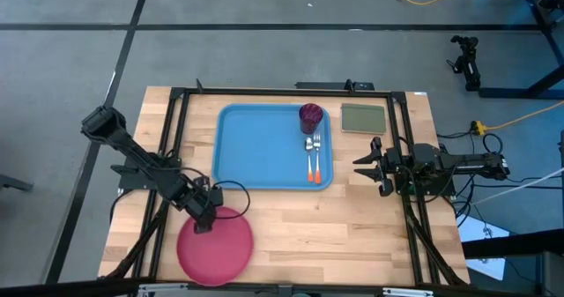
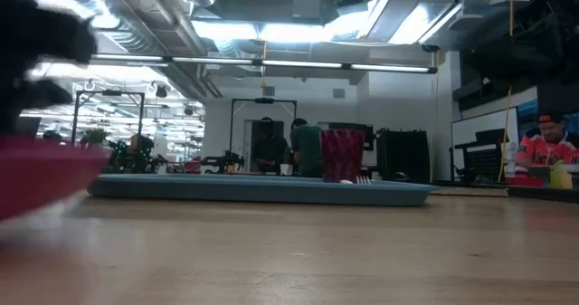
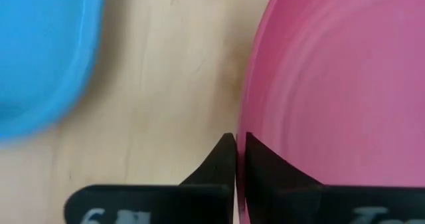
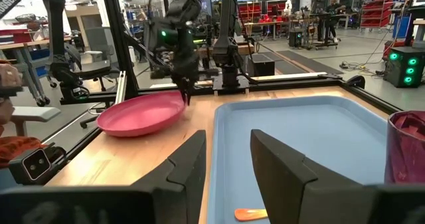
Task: Pick and place plate/cup/fork/spoon on tray
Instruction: Put the red plate on the blue tray
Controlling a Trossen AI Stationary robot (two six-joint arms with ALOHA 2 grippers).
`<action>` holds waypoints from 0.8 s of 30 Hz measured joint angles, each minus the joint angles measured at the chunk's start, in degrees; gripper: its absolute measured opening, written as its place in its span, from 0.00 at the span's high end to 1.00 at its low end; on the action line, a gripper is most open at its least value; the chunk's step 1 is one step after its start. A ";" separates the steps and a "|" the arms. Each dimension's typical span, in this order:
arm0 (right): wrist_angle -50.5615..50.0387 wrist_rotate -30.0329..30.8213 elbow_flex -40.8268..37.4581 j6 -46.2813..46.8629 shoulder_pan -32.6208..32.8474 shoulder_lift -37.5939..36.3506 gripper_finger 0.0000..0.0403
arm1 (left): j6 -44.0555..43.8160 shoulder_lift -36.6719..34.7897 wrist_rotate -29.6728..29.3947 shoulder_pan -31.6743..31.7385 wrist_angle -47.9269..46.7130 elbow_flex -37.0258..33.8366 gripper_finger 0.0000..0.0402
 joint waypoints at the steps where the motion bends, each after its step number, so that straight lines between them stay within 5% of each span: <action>1: 0.00 0.00 0.00 0.02 -0.01 0.00 0.69 | 1.96 -0.02 -0.53 0.00 -0.88 1.70 1.00; 14: 0.00 0.00 0.00 0.00 0.01 0.00 0.69 | 6.91 0.00 -21.68 5.12 -15.59 20.34 1.00; 19: 0.00 0.00 0.00 0.01 0.00 0.00 0.69 | 6.87 -0.07 -20.88 12.34 -17.91 20.90 1.00; 24: 0.00 0.00 0.00 0.02 -0.01 0.00 0.69 | 11.33 -4.27 -12.87 21.62 -17.88 20.90 1.00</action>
